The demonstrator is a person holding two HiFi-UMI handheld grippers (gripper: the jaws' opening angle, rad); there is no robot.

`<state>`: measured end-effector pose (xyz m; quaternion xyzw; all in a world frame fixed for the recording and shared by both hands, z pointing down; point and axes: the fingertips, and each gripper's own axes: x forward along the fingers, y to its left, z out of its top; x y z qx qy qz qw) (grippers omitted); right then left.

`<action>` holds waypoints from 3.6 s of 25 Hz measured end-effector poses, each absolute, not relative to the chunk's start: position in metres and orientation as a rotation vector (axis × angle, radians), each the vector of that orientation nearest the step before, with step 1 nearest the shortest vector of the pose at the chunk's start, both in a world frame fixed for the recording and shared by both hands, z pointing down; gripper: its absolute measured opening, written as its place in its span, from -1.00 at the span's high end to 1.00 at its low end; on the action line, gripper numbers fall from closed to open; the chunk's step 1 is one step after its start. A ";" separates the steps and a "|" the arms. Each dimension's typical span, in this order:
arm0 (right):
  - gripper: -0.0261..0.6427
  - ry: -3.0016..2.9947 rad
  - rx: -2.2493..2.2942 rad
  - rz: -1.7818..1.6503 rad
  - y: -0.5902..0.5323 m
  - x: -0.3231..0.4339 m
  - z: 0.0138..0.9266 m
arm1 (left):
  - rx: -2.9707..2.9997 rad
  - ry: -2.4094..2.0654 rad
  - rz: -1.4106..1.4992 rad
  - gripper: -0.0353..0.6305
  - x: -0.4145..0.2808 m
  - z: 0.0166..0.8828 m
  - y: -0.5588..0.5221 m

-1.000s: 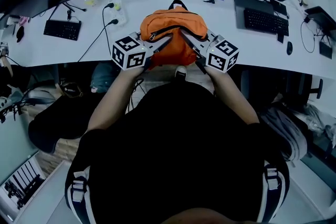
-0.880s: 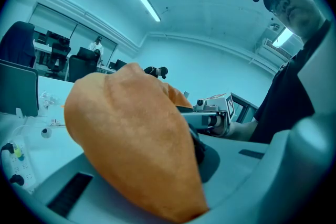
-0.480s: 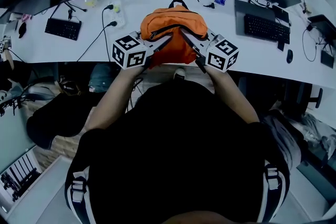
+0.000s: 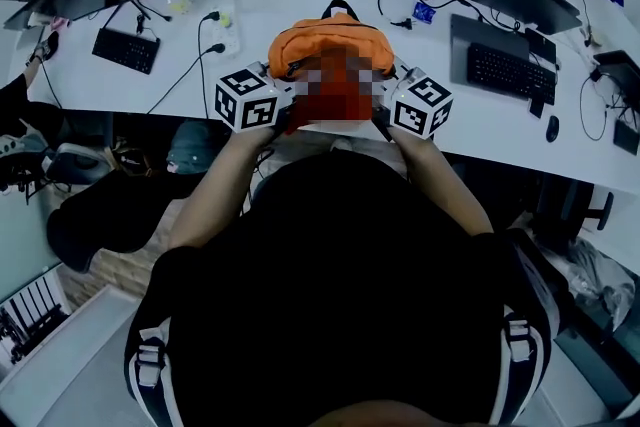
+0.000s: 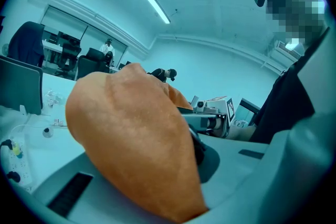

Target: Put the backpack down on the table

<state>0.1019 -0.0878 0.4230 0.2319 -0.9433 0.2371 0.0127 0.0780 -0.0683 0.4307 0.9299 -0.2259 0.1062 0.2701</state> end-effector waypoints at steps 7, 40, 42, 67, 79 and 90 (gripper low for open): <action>0.83 -2.947 0.672 0.718 -0.100 0.104 0.424 | 2.482 -0.635 0.252 0.80 0.081 0.432 -0.080; 0.83 -2.948 0.669 0.692 -0.092 0.114 0.410 | 2.506 -0.601 0.239 0.81 0.092 0.416 -0.070; 0.83 -2.942 0.679 0.686 -0.093 0.113 0.410 | 2.510 -0.591 0.232 0.81 0.091 0.416 -0.071; 0.83 -2.889 0.772 0.687 -0.102 0.058 0.417 | 2.524 -0.497 0.248 0.81 0.030 0.428 -0.089; 0.83 -2.861 0.833 0.696 -0.111 0.051 0.421 | 2.530 -0.436 0.260 0.81 0.021 0.432 -0.099; 0.83 -2.805 0.854 0.763 -0.120 0.042 0.442 | 2.484 -0.390 0.258 0.81 0.012 0.453 -0.109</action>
